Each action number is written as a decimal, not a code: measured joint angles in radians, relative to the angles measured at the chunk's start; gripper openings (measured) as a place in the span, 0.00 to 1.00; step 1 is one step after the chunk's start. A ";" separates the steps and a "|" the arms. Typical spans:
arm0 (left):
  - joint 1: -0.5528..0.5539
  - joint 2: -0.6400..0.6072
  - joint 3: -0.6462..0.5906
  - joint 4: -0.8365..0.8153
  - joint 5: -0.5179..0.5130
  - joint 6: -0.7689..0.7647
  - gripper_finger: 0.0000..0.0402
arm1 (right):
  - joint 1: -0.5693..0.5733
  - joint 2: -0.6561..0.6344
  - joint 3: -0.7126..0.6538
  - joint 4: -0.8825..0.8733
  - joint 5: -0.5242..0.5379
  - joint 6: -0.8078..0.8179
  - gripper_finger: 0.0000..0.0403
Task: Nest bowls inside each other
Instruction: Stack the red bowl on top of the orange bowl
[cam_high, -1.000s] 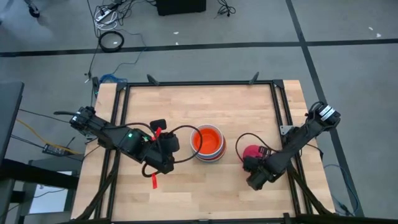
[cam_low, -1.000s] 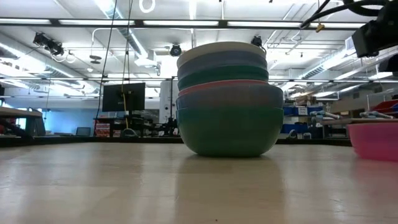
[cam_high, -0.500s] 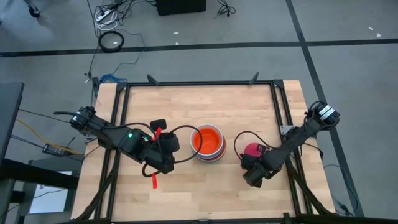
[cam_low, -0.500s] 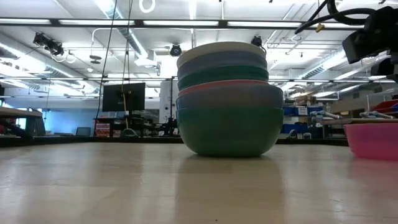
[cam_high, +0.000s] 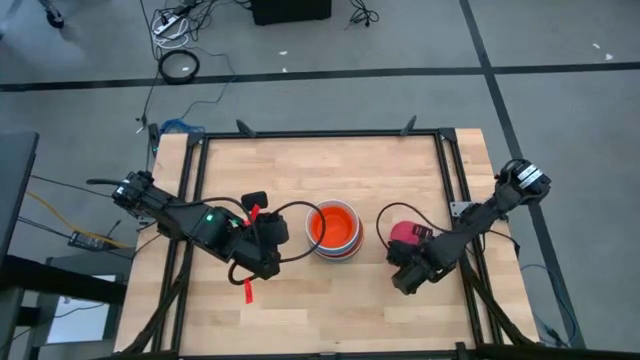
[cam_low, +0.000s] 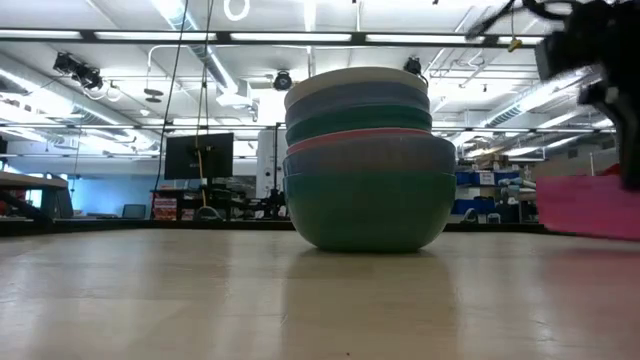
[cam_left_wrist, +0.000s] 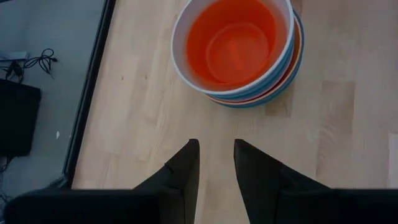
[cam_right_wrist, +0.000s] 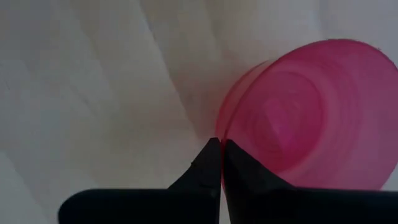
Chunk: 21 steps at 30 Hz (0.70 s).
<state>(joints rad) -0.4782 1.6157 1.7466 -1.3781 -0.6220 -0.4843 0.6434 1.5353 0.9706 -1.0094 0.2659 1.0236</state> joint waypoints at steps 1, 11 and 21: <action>0.000 0.000 0.000 0.000 -0.005 0.000 0.27 | 0.000 -0.011 0.011 -0.006 0.023 -0.004 0.00; 0.000 0.000 0.000 0.000 -0.012 0.000 0.27 | 0.000 -0.167 0.180 -0.007 0.301 -0.124 0.00; 0.000 0.000 0.000 0.000 -0.017 0.000 0.27 | -0.148 -0.134 0.340 0.288 0.261 -0.592 0.00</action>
<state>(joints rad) -0.4783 1.6157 1.7462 -1.3781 -0.6392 -0.4843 0.4956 1.4013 1.3110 -0.7214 0.5267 0.4314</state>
